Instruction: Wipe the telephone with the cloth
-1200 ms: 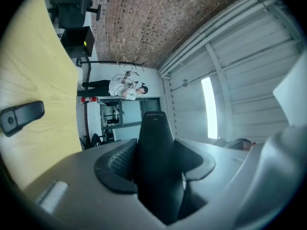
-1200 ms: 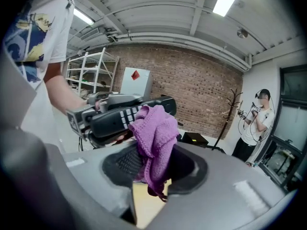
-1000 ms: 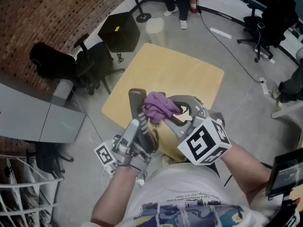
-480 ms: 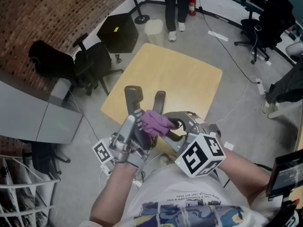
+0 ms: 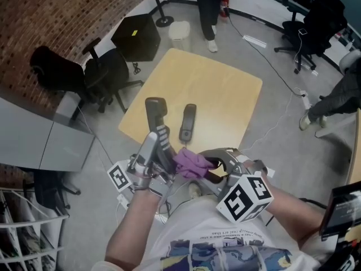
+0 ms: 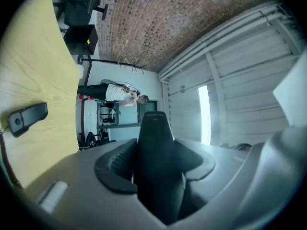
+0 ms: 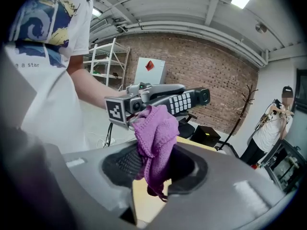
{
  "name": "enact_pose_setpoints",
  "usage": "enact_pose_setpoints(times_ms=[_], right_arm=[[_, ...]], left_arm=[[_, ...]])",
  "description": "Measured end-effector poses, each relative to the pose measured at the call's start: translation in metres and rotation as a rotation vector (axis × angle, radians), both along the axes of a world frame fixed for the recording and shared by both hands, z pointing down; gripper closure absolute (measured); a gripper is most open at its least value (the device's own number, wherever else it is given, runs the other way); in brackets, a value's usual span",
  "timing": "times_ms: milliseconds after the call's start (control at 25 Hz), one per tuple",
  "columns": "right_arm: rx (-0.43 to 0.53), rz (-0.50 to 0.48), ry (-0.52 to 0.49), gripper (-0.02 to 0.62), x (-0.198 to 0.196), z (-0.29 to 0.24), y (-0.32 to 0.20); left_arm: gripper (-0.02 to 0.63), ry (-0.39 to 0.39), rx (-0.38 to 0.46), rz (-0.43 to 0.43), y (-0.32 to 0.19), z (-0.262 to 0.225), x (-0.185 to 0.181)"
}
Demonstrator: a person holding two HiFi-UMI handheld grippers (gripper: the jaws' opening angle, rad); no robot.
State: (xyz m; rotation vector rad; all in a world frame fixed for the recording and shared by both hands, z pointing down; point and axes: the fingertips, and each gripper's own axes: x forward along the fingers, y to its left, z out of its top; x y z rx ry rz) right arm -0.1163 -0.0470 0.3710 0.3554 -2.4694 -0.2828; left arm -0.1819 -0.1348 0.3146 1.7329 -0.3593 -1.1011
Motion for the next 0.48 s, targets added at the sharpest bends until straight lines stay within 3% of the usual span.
enact_pose_setpoints(times_ms=[160, 480], right_arm=[[0.013, 0.011, 0.009, 0.463, 0.008, -0.009, 0.000], [0.098, 0.165, -0.056, 0.463, -0.011, -0.048, -0.049]], left_arm=[[0.348, -0.007, -0.007, 0.015, -0.002, 0.000, 0.004], [0.348, -0.002, -0.019, 0.051, 0.009, 0.008, 0.002]])
